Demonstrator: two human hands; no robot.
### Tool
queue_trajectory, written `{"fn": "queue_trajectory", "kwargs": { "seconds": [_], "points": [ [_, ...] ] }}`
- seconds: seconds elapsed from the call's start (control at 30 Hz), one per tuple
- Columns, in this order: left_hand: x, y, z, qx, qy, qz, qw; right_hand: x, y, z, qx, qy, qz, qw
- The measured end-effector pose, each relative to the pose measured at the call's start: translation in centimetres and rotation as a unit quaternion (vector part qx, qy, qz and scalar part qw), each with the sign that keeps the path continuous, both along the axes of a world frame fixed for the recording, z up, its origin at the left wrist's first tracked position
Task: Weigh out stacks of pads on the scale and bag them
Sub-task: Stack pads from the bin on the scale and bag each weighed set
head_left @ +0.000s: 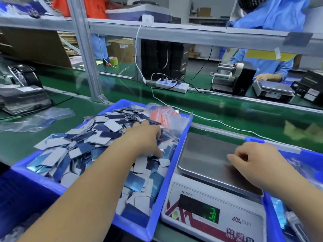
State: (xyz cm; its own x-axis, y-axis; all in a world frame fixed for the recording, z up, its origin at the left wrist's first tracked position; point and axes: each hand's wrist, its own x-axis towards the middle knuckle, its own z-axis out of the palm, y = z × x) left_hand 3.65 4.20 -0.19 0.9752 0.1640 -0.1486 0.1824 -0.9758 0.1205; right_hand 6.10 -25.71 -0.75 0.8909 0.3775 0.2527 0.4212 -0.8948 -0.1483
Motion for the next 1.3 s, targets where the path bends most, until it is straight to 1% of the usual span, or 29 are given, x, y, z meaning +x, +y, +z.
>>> {"fn": "queue_trajectory", "kwargs": {
  "seconds": [0.03,0.13,0.2,0.27,0.3,0.4,0.47,0.53,0.6,0.67,0.73,0.83,0.97,1.03,1.1,1.3],
  "points": [
    [0.1,0.0,-0.1,-0.019,-0.013,0.0,1.0,0.0,-0.1,0.0,0.001,0.002,0.0,1.0],
    [0.2,0.1,-0.5,-0.114,-0.025,0.0,0.993,0.0,-0.2,0.0,0.005,0.008,-0.003,1.0],
    [0.3,-0.1,-0.9,-0.143,-0.041,-0.013,0.989,0.0,-0.1,0.0,0.013,0.018,-0.001,1.0],
    [0.5,-0.1,-1.3,-0.168,-0.079,-0.016,0.982,-0.1,0.0,0.0,0.017,0.023,0.001,1.0],
    [0.6,-0.2,-1.3,-0.173,-0.097,-0.013,0.98,-0.2,0.0,-0.1,0.019,0.024,0.002,1.0],
    [0.8,-0.2,-1.2,-0.136,-0.115,-0.002,0.984,-0.2,0.1,0.0,0.027,0.024,0.0,0.999],
    [0.8,-0.1,-1.0,-0.127,-0.143,0.023,0.981,-0.3,0.1,0.1,0.025,0.026,-0.004,0.999],
    [0.9,0.1,-0.4,-0.147,-0.201,0.073,0.966,-0.4,0.1,0.2,0.027,0.029,-0.006,0.999],
    [1.2,0.6,0.1,-0.178,-0.264,0.122,0.94,-0.4,0.1,0.2,0.035,0.037,-0.006,0.999],
    [1.7,1.2,0.3,-0.175,-0.288,0.15,0.929,-0.4,0.1,0.2,0.038,0.043,-0.007,0.998],
    [2.1,1.3,0.0,-0.159,-0.275,0.163,0.934,-0.4,0.2,0.2,0.037,0.042,-0.008,0.998],
    [2.2,0.8,-0.5,-0.143,-0.218,0.146,0.954,-0.4,0.2,0.2,0.038,0.042,-0.007,0.998],
    [1.6,-0.1,-0.4,-0.117,-0.213,0.074,0.967,-0.6,0.2,0.4,0.037,0.049,-0.01,0.998],
    [1.3,-0.7,-0.6,-0.136,-0.172,0.026,0.975,-0.7,0.2,0.4,0.038,0.052,-0.01,0.998],
    [1.3,-1.1,-0.9,-0.131,-0.135,-0.003,0.982,-0.8,0.3,0.6,0.041,0.058,-0.012,0.997],
    [2.4,-0.3,-1.8,-0.025,-0.101,-0.003,0.995,-1.2,0.5,1.2,0.028,0.076,-0.009,0.997]
  ]
}}
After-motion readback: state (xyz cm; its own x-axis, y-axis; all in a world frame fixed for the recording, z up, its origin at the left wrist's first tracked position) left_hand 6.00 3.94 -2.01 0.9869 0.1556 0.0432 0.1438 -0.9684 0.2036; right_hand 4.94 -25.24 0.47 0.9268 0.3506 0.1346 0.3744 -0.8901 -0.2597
